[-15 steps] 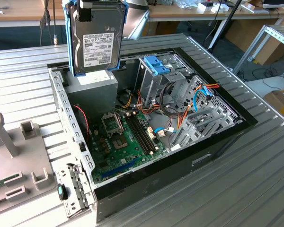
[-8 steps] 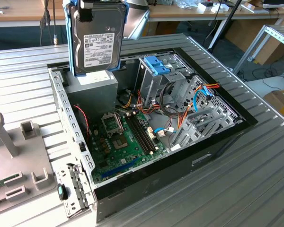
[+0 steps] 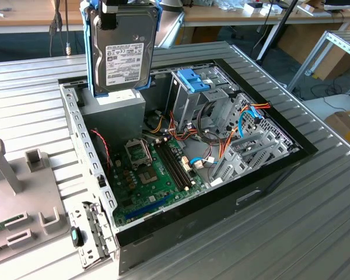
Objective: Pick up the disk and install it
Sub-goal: 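Pick up the disk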
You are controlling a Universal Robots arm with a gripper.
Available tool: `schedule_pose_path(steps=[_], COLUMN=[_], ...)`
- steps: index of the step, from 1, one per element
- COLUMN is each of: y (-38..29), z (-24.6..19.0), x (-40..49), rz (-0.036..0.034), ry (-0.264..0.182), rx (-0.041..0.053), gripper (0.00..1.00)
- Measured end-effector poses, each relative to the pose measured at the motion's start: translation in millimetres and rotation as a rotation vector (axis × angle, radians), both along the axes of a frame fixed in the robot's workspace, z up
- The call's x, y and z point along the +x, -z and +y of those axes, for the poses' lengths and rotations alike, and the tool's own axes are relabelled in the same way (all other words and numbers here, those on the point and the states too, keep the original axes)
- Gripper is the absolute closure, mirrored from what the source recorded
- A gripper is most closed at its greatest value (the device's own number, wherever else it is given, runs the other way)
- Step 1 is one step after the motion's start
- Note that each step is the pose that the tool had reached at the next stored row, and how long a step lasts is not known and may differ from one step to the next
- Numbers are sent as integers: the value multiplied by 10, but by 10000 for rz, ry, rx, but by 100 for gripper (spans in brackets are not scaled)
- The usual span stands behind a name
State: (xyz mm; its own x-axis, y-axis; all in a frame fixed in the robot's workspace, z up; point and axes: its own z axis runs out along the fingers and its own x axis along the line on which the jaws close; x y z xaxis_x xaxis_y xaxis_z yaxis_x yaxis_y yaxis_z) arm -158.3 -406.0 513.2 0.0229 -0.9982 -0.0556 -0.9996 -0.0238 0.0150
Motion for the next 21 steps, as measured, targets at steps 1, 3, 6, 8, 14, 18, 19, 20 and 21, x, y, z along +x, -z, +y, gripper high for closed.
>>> schedule_pose_path(steps=[1,3,6,8,14,18,19,20,21], y=[0,0,0,0,-1,-1,-1,0,0], z=[-1,-3,-3,-3,-20,-119,-153,-189,-208], x=[3,5,6,6,7,9,10,11,11], rz=[0,0,0,0,1,1,1,0,0], ry=[0,-1,-1,-1,-2,-1,-1,-1,-1], rx=[-1,0,-1,0,-1,-1,-1,0,0], gripper=[64,64,64,64,64,64,64,64,64])
